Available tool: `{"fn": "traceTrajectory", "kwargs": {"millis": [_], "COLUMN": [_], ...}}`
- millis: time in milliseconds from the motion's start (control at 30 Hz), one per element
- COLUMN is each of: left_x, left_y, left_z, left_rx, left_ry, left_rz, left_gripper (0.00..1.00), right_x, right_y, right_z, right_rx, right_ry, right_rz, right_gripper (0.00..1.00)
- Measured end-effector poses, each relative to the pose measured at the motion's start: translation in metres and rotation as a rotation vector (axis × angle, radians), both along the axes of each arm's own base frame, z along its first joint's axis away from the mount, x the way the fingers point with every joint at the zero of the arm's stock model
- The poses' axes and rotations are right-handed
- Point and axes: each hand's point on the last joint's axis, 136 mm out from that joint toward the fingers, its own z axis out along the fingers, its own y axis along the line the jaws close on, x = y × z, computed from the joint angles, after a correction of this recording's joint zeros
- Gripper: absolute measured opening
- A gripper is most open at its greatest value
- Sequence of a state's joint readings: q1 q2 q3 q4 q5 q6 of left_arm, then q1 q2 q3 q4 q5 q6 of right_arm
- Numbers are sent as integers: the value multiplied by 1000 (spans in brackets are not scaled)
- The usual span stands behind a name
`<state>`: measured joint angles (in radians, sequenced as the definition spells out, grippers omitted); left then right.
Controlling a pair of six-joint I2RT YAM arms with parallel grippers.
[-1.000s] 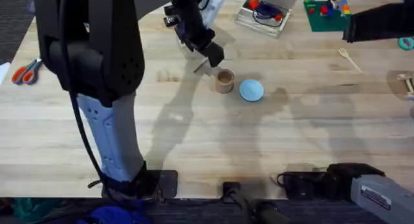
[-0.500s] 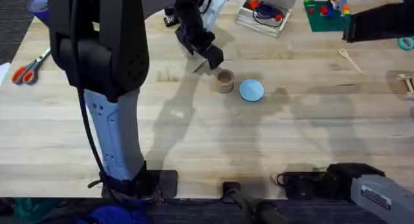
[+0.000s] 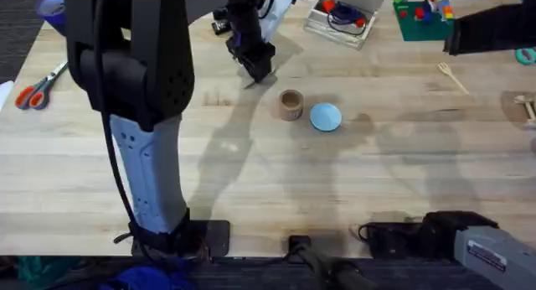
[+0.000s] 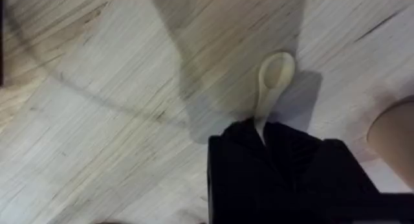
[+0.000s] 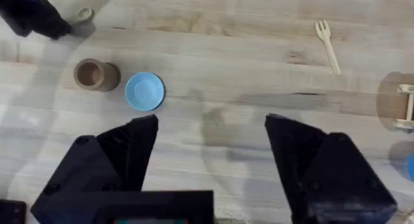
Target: Pick up a utensil and set it on the pink plate, then put the other utensil in the container.
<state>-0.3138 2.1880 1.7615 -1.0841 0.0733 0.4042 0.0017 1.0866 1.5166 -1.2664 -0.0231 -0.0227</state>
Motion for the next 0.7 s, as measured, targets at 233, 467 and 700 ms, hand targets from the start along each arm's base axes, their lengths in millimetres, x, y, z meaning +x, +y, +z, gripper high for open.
{"fn": "traceTrajectory", "kwargs": {"millis": [233, 467, 700], "left_x": [-7, -11, -18], "left_y": [4, 6, 11], "left_z": [1, 4, 26], "left_rx": [24, 41, 21], "left_ry": [40, 83, 88], "left_rz": [24, 46, 67], "left_gripper": [43, 43, 43], "right_x": [0, 0, 0], "right_y": [0, 0, 0], "right_z": [0, 0, 0], "right_rx": [0, 0, 0], "right_ry": [0, 0, 0], "right_rz": [0, 0, 0], "right_gripper": [996, 996, 996]}}
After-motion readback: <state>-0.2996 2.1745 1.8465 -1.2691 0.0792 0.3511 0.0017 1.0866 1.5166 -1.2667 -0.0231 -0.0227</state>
